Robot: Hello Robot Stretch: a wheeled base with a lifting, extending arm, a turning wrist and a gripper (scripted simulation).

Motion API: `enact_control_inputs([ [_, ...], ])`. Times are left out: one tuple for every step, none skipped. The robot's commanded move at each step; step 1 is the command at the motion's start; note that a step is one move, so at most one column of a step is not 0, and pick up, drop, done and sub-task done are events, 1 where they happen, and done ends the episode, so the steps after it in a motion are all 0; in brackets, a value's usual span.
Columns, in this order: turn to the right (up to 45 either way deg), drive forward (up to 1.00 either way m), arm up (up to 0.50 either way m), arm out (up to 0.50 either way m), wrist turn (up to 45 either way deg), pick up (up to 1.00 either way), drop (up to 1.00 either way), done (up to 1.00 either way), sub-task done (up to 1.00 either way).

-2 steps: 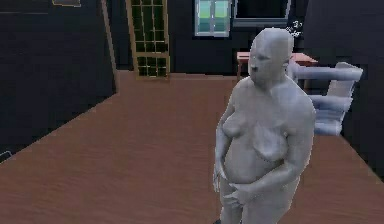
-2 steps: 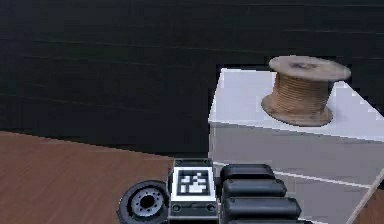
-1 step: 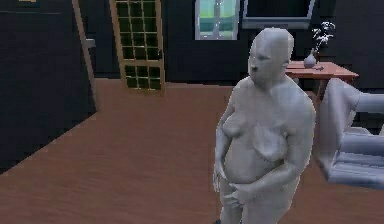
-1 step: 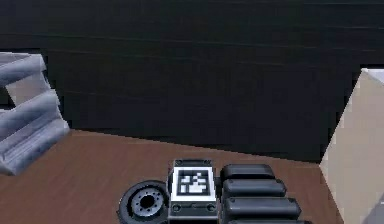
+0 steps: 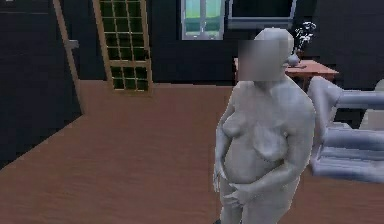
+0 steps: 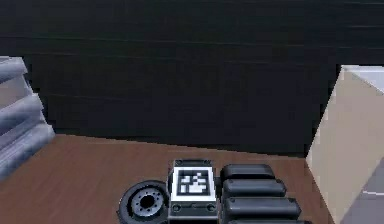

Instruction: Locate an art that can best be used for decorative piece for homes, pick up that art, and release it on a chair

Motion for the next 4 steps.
enact_control_inputs([
  [0.0, 1.00, 0.00, 0.00, 0.0, 0.00, 0.00, 0.00, 0.00],
  [0.0, 1.00, 0.00, 0.00, 0.0, 0.00, 0.00, 0.00, 0.00],
  [0.0, 0.90, 0.00, 0.00, 0.0, 0.00, 0.00, 0.00, 0.00],
  [6.0, 0.00, 0.00, 0.00, 0.0, 0.00, 0.00, 0.00, 0.00],
])
